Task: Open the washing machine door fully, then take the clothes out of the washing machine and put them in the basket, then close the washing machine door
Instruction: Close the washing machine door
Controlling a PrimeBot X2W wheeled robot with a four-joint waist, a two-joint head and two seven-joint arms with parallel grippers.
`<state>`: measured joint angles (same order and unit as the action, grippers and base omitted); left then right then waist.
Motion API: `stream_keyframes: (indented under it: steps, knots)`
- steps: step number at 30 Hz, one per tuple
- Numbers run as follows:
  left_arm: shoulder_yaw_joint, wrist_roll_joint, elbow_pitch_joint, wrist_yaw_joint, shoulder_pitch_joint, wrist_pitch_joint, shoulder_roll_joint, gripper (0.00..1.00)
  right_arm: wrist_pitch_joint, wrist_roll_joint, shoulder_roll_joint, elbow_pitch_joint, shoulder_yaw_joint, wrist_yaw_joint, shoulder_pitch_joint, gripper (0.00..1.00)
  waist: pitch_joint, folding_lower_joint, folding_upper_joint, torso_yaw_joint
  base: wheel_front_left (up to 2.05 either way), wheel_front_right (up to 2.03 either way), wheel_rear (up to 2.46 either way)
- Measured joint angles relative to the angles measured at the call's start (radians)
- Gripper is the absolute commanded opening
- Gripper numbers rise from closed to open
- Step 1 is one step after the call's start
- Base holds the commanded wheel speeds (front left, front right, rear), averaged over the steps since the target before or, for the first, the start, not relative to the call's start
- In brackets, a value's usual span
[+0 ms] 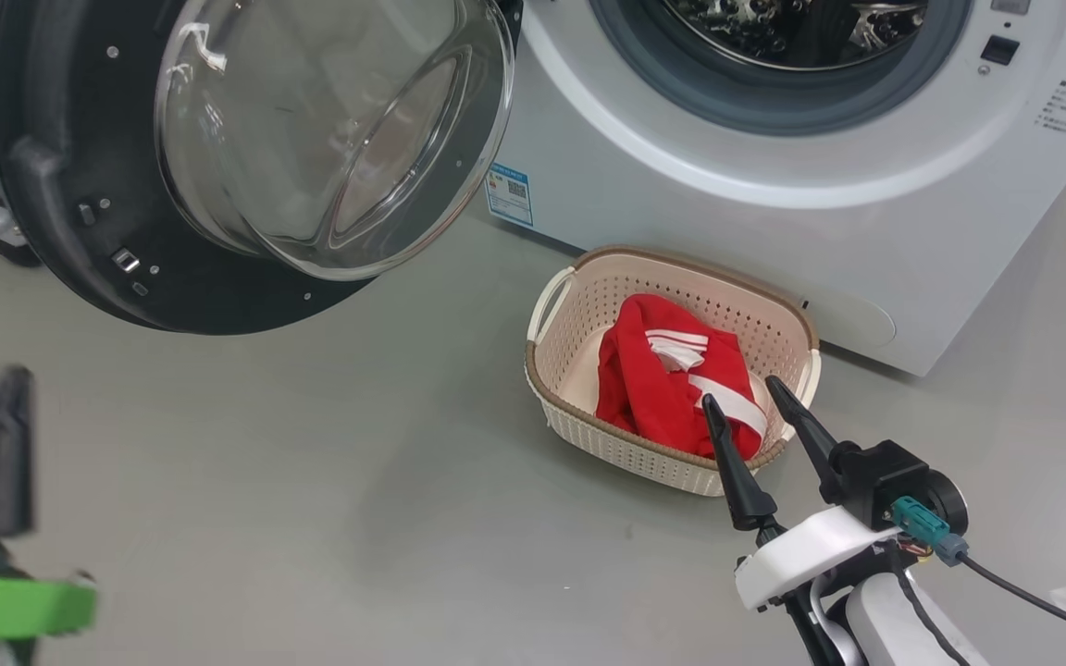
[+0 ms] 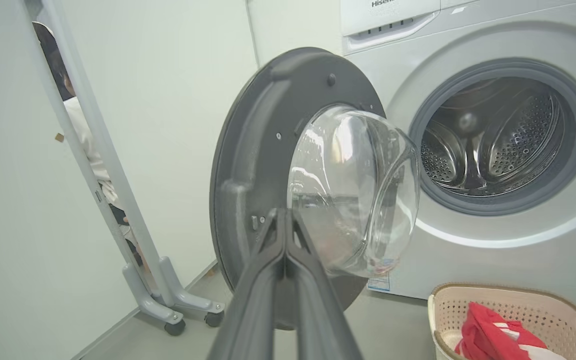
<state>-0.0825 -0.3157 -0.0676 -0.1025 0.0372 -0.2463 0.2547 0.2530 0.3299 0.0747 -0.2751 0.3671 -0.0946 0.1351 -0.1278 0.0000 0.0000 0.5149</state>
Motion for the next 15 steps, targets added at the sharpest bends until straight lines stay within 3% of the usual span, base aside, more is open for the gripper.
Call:
stream_keyframes:
  steps: [7, 15]
  knots:
    - [-0.149, -0.062, -0.028, -0.006, -0.13, 0.055, 0.148, 0.0, 0.0, -0.021, 0.011, 0.005, 0.021, -0.001, 0.002, 1.0, -0.035, 0.0, 0.0, -0.018, 0.0, 0.0, 0.0]
    - [-0.267, -0.271, 0.081, -0.01, -0.277, 0.186, 0.214, 0.0, 0.0, -0.034, 0.021, 0.016, 0.031, -0.001, 0.038, 1.0, -0.074, 0.0, 0.0, -0.07, 0.0, 0.0, 0.0]
